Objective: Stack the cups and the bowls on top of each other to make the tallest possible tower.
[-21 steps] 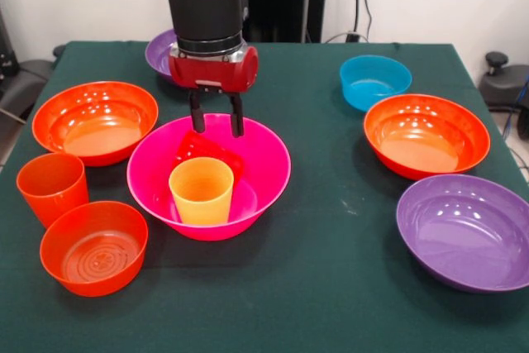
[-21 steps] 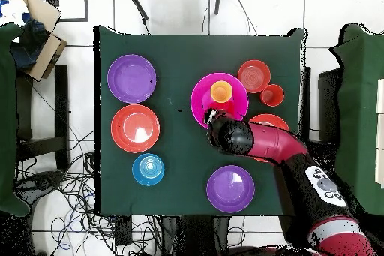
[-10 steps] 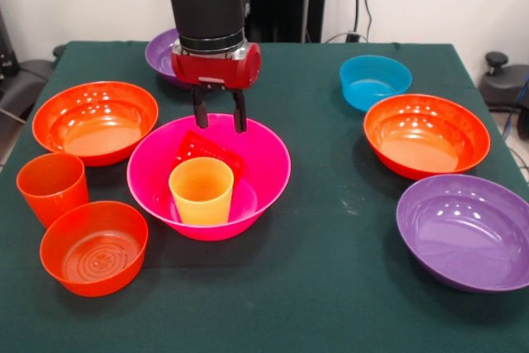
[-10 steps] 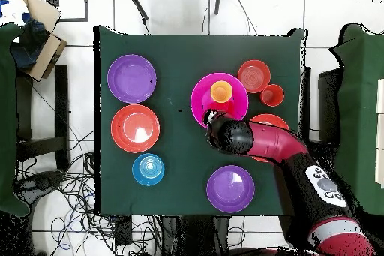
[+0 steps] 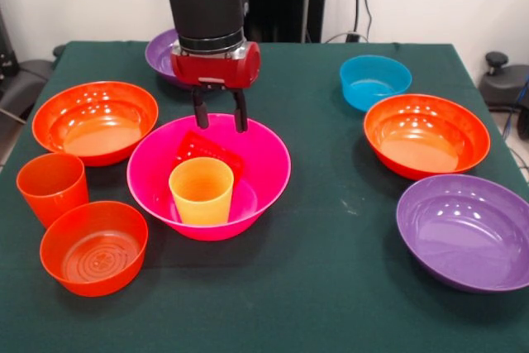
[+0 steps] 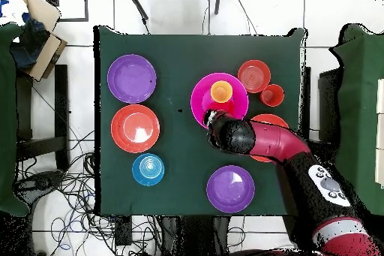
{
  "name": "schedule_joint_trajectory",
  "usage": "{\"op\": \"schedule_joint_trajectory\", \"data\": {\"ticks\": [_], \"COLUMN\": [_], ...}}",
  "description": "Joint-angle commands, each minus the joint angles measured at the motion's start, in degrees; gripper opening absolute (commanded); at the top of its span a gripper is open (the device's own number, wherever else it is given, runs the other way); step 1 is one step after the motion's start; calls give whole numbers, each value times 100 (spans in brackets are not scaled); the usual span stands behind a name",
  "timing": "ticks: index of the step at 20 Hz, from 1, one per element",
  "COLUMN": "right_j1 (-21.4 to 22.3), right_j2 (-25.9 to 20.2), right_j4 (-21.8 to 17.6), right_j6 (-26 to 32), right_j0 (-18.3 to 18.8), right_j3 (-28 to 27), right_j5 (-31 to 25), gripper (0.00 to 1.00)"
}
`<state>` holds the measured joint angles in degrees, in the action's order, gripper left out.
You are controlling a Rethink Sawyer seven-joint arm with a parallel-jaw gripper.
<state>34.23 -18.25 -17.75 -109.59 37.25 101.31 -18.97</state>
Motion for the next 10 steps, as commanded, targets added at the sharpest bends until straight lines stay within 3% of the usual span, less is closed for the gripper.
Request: {"op": "schedule_joint_trajectory", "data": {"ticks": [1, 10], "right_j1": [-182, -178], "right_j2": [-449, -602], "right_j4": [-521, -669], "right_j6": [953, 1151], "right_j0": [131, 334], "right_j3": [-270, -486], "right_j5": [-742, -1103], "gripper": [100, 100]}}
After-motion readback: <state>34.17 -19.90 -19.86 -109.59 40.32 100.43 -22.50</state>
